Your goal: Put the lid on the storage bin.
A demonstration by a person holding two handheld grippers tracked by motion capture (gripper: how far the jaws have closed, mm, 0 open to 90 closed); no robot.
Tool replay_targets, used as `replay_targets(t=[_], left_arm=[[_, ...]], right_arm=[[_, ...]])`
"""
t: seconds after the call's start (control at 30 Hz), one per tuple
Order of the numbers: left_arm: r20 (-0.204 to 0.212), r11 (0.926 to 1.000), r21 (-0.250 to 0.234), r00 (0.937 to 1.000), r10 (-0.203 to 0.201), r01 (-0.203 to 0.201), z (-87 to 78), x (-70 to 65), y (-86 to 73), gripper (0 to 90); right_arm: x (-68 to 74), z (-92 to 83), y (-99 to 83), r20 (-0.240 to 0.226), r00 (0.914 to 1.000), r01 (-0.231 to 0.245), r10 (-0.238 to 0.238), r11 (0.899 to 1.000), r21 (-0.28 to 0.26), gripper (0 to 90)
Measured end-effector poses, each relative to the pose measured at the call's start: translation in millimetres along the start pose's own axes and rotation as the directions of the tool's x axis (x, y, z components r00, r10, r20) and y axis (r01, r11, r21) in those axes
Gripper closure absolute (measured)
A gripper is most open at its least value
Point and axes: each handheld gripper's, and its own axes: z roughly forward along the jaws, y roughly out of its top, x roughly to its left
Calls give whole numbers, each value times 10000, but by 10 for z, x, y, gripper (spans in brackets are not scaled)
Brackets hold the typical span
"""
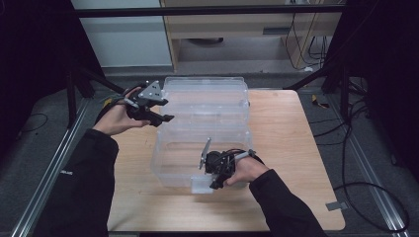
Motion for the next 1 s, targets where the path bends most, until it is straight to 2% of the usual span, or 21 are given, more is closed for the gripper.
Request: replay_targets(t=[0.13, 0.23, 0.33, 0.4, 0.5, 0.57, 0.6, 0.63, 0.87, 1.0], left_arm=[[-5, 9995, 265, 9998, 187, -186, 54, 42, 62, 389], [179, 9966, 554, 9981, 593, -602, 107, 80, 119, 386], [259, 9945, 712, 9968, 753, -769, 140, 93, 141, 391], [345, 9887, 936, 9929, 1142, -1170, 203, 109, 159, 403], [413, 9862, 1002, 9909, 1280, -1316, 245, 109, 168, 426], [548, 9822, 927, 9858, 1588, -1634, 303, 106, 175, 428], [548, 9822, 927, 9858, 1588, -1634, 303, 106, 175, 430], [607, 9782, 943, 9818, 1799, -1850, 347, 106, 181, 434], [588, 9736, 1019, 9782, 1991, -2043, 438, 121, 205, 470], [736, 9691, 1092, 9741, 2139, -2211, 511, 124, 234, 490]], right_arm=[[-3, -1, 1, -22, 10000, 0, 0, 10000, 49, 619], [-6, 6, 3, 1, 10000, 21, -21, 10000, 3, 617], [-5, 7, 4, 3, 10000, 51, -51, 10000, 14, 615], [-6, 9, 4, -7, 10000, 41, -41, 10000, 44, 614], [-4, 9, 4, 1, 10000, 45, -45, 10000, 45, 614], [-2, 9, 4, 2, 10000, 19, -20, 10000, 51, 614], [-2, 9, 4, 2, 10000, 19, -20, 10000, 51, 614], [-7, 8, 6, -50, 10000, 40, -40, 10000, 66, 614], [-8, 13, 8, -46, 10000, -21, 21, 10000, 71, 612], [-11, 17, 9, -82, 10000, -20, 21, 10000, 88, 610]])
